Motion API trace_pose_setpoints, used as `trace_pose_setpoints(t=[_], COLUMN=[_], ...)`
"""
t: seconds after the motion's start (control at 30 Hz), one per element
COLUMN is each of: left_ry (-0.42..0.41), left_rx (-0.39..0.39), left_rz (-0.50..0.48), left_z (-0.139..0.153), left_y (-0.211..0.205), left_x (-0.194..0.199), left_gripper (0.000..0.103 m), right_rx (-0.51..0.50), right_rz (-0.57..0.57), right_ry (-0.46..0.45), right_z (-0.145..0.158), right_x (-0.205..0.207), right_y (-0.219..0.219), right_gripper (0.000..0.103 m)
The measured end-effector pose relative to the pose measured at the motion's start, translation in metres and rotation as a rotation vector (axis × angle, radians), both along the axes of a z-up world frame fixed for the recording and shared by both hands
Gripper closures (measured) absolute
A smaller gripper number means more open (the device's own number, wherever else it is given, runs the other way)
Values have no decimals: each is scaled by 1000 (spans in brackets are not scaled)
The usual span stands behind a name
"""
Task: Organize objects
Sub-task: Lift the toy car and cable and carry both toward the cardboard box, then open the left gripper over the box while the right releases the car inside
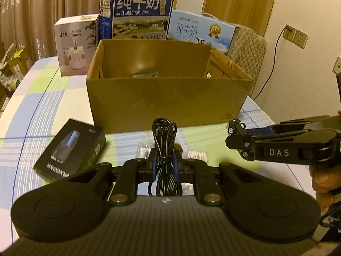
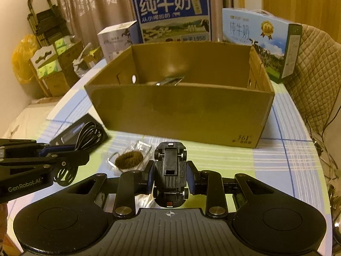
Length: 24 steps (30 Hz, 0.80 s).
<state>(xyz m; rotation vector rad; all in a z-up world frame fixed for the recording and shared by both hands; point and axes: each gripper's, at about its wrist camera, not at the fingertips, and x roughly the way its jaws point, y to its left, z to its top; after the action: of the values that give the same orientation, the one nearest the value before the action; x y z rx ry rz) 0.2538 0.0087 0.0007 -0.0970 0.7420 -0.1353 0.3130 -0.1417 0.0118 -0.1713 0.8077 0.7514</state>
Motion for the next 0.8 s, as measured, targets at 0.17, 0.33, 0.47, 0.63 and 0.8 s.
trace_pose_setpoints(t=[0.17,0.33,0.47,0.63,0.8], left_ry=[-36,-86,-118,-148,-149], left_rx=[4,-10,-8,7,12], left_rz=[-12,-1,15,34,56], left_z=[14,36,52,66,66], left_y=[-2,0,5,10,19], left_x=[11,28,47,75,105], left_gripper=[92,92,92,92,92], right_rx=[48,124,161,171,171], right_rz=[-24,-66,-81,-95,-131], right_ry=[-26,-95,-149,-170,-156], right_z=[15,44,65,77,75], right_x=[5,9,14,36,67], right_y=[-3,-4,3,18,33], right_gripper=[75,76,76,76,76])
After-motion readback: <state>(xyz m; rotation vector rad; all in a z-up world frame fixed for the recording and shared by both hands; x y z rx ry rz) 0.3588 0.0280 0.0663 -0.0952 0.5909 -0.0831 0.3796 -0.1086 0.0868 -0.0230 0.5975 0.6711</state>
